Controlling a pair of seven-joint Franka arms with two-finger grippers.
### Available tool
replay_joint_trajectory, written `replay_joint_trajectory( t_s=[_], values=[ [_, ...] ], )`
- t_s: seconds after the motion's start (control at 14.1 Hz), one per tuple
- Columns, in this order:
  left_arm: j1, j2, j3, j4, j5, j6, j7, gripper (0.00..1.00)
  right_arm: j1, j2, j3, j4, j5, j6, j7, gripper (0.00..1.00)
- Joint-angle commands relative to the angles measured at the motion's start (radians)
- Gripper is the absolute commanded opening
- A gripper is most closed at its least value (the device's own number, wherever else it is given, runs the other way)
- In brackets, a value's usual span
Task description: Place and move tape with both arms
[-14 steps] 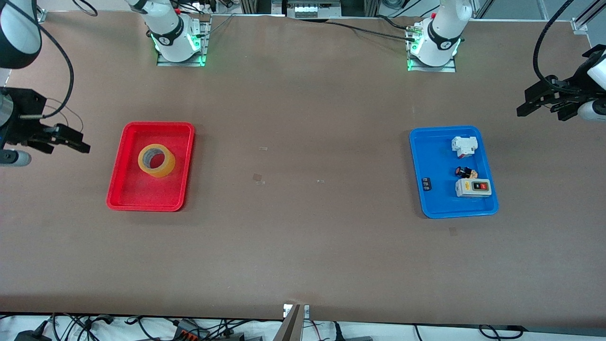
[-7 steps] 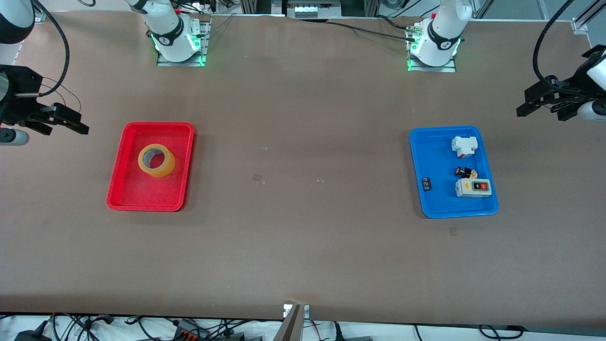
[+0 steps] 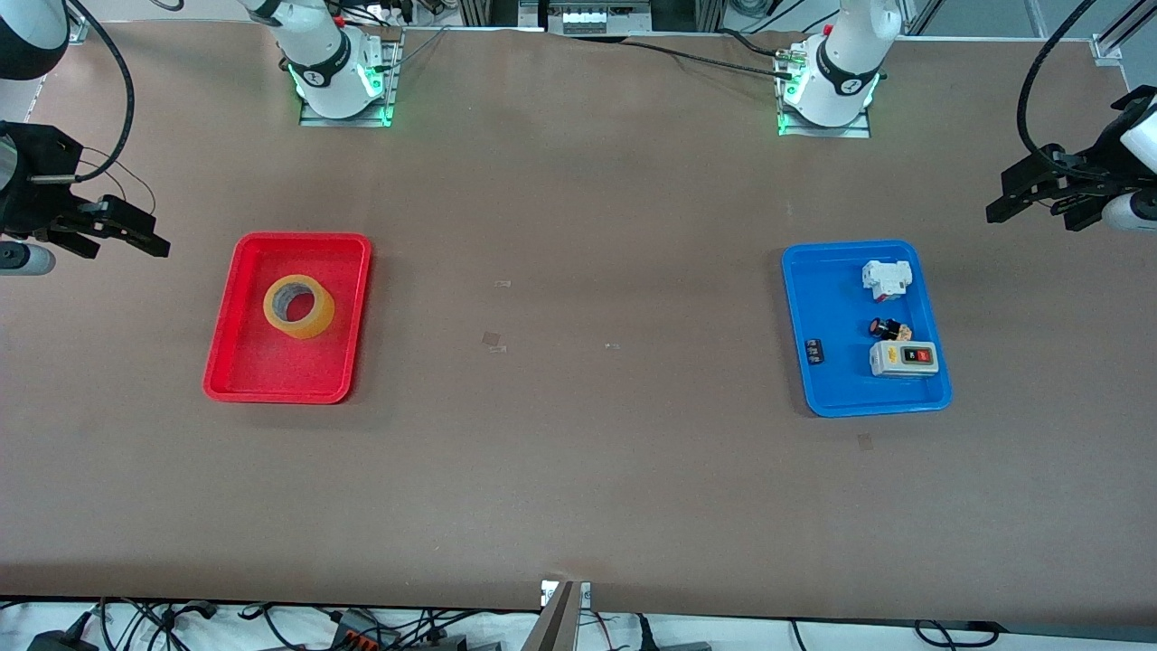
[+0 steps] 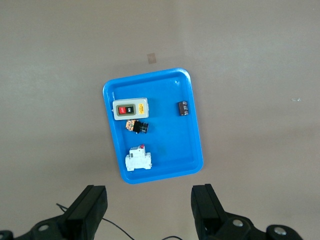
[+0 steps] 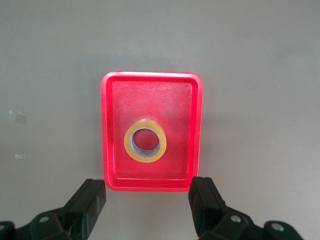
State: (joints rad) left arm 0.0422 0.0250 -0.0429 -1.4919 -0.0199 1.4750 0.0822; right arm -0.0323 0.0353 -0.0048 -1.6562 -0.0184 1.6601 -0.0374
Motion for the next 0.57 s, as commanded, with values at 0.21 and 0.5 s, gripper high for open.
replay_joint_trajectory(
  t_s=[0.21,0.5],
  values=[
    [-0.007,0.021,-0.003,0.039,-0.011,-0.016,0.002,1.0,-0.001,-0.043,0.002,-0.033,0.012,-0.013,-0.013,1.0],
    [-0.004,0.023,-0.003,0.039,-0.012,-0.016,0.002,1.0,-0.001,-0.043,0.003,-0.033,0.012,-0.01,-0.013,1.0]
  ],
)
